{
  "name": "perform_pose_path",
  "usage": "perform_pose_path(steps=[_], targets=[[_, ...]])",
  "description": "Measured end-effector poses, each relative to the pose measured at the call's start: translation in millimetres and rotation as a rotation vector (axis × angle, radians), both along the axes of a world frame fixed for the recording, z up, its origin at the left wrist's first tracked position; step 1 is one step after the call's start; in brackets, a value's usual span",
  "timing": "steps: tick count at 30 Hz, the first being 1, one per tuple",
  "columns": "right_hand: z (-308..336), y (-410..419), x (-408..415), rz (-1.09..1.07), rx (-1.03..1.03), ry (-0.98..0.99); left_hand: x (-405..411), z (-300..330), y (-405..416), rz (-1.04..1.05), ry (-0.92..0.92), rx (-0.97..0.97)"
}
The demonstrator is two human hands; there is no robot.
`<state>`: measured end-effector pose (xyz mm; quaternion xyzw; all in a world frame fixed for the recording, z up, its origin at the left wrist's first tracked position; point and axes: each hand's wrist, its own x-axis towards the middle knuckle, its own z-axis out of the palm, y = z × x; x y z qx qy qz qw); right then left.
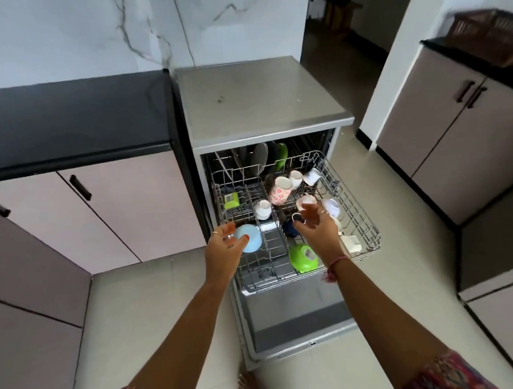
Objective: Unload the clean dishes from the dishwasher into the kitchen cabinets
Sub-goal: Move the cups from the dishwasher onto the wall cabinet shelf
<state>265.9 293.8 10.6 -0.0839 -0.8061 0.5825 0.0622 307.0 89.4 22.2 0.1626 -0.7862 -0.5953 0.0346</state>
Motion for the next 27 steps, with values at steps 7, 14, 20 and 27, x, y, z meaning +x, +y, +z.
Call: perform_pose_path(steps=[7,14,20,27], targets=[[-53,18,-18,-0.135,-0.035,-0.247,-35,-40,12,-0.002,-0.159,0.010],[-90,32,-38,-0.217,-0.048,-0.403,-69,-58,16,-0.042,-0.241,-0.034],[-102,47,-74,-0.198,-0.099,-0.505,-99,-75,29,-0.059,-0.282,-0.039],[-113,63,-143,-0.193,-0.159,-0.576,-141,-96,59,-0.052,-0.375,-0.045]])
